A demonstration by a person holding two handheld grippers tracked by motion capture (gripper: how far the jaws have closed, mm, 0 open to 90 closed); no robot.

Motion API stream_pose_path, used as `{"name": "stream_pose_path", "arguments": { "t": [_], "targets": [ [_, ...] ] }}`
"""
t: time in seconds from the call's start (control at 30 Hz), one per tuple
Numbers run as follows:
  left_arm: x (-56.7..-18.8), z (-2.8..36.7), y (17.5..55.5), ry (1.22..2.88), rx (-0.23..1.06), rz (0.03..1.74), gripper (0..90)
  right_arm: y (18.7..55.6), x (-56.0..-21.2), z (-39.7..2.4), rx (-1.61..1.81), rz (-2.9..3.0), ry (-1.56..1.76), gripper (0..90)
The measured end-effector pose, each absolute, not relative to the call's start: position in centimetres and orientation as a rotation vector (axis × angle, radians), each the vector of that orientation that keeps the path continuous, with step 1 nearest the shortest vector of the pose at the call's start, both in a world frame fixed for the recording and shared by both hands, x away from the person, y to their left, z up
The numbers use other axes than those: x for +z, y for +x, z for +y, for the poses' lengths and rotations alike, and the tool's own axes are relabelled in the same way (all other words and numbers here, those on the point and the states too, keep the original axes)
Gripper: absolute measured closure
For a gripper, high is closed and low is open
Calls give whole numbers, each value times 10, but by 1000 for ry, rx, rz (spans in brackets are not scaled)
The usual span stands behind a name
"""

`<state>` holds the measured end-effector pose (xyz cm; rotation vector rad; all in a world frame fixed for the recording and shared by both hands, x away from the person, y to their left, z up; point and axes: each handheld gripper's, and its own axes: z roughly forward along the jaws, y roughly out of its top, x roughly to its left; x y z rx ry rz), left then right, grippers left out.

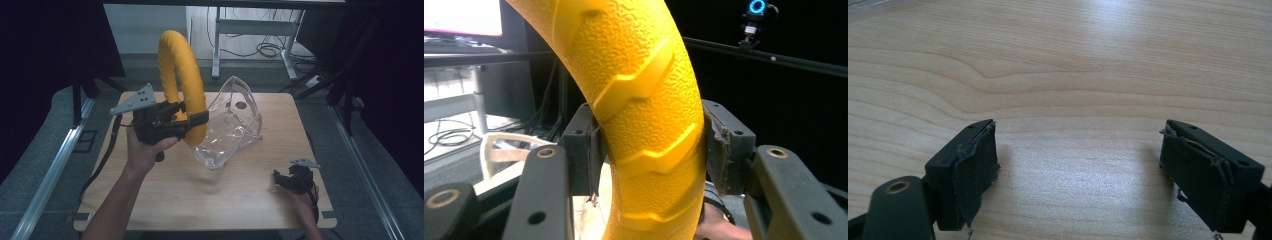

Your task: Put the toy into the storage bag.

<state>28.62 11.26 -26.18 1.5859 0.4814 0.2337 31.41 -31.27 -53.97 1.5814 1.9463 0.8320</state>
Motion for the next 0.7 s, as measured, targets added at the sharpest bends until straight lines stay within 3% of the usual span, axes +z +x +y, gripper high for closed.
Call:
{"name": "stream_pose_path", "arguments": {
  "t": [0.7],
  "targets": [
    [-263, 61, 305, 1669, 82, 368, 480, 314, -539, -313, 833, 1947, 1581, 153]
  ]
}}
